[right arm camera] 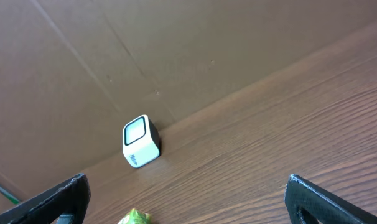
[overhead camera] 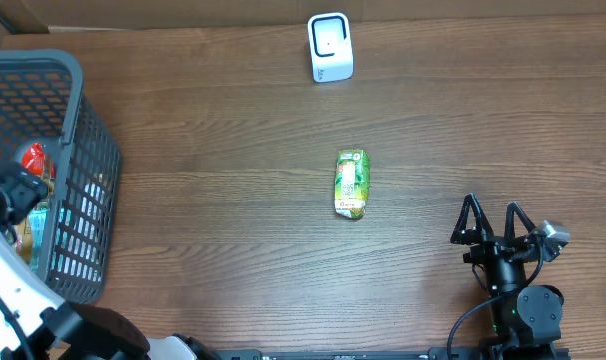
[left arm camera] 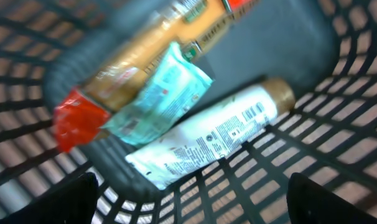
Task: Scan the item barcode
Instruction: 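Return the left gripper to the basket and grasp the white gold-capped tube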
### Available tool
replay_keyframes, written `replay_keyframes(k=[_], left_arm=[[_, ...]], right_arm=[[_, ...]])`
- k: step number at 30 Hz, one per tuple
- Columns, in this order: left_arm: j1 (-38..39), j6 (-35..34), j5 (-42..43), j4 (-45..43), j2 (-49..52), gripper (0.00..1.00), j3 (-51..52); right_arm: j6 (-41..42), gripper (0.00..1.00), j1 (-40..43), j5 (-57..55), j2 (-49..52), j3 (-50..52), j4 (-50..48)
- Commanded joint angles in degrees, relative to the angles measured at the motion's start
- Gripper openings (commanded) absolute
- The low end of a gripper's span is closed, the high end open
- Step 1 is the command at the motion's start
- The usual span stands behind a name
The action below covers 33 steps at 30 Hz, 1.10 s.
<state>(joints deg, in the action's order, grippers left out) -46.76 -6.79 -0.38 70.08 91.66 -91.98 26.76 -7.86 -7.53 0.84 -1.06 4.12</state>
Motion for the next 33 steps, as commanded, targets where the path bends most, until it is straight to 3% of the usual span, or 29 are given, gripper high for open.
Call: replay_keyframes(k=[1, 8, 16, 33], left_arm=[[-0.2, 8.6, 4.5, -2.8, -0.2, 0.89, 5.6], [-0.3, 15.5, 9.0, -12.0, -0.2, 0.88, 13.4], [-0.2, 17.1, 9.5, -20.6, 0.1, 0.86, 19.5], [0.3, 23.7, 18.0, -23.3, 17.5, 0.78, 21.4]], right_arm=[[0.0, 1.0, 0.2, -0.4, -0.7, 0.6, -0.3], [0.0, 1.0, 0.2, -0.4, -0.7, 0.6, -0.3], [0.0, 1.0, 0.2, -0.4, -0.7, 0.6, -0.3], [0.0, 1.0, 0.2, -0.4, -0.7, 0.6, -0.3]])
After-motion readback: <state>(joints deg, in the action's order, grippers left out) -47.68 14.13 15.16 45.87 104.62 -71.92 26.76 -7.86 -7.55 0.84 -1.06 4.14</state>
